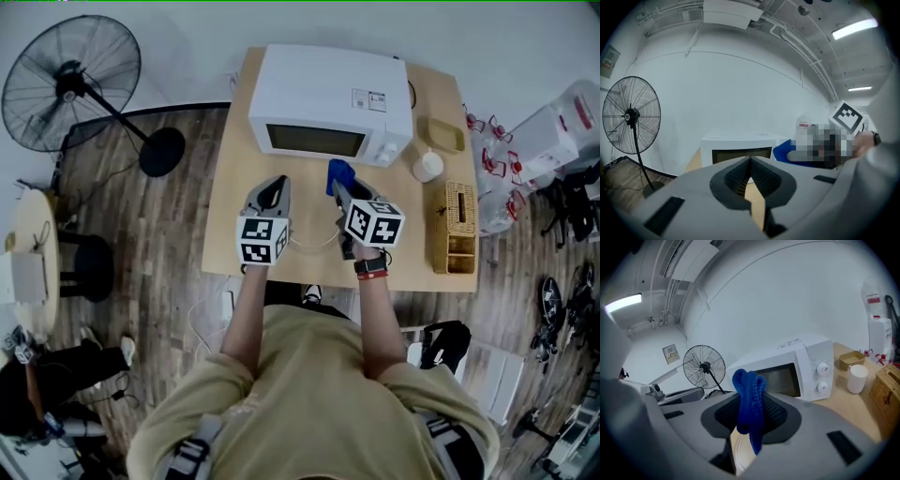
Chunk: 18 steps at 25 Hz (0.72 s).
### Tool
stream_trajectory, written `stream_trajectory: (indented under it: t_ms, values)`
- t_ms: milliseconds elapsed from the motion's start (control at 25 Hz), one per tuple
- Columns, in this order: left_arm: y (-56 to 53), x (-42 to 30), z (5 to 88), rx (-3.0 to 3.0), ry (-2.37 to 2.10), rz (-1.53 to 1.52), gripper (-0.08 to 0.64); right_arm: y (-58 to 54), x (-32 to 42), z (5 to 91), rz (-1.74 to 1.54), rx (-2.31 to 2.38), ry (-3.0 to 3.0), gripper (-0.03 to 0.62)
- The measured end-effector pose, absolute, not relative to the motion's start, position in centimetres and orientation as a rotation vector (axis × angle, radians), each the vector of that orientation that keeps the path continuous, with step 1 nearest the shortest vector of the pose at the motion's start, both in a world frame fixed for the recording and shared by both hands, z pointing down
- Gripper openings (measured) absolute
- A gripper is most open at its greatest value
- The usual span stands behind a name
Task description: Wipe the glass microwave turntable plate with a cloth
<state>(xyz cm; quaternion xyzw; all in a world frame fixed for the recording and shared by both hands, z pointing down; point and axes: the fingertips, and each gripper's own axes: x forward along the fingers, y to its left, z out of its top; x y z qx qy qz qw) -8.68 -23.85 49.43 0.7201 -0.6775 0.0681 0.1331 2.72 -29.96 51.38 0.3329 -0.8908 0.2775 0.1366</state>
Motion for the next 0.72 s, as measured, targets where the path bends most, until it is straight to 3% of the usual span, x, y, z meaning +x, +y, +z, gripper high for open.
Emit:
stream_trajectory:
  t_ms: [720]
  values:
    - [-28.6, -14.6, 54.6, 2.049, -1.88, 0.243, 0.018, -32.8, -6.0, 61.6, 0.976, 0.77, -2.357, 0.114]
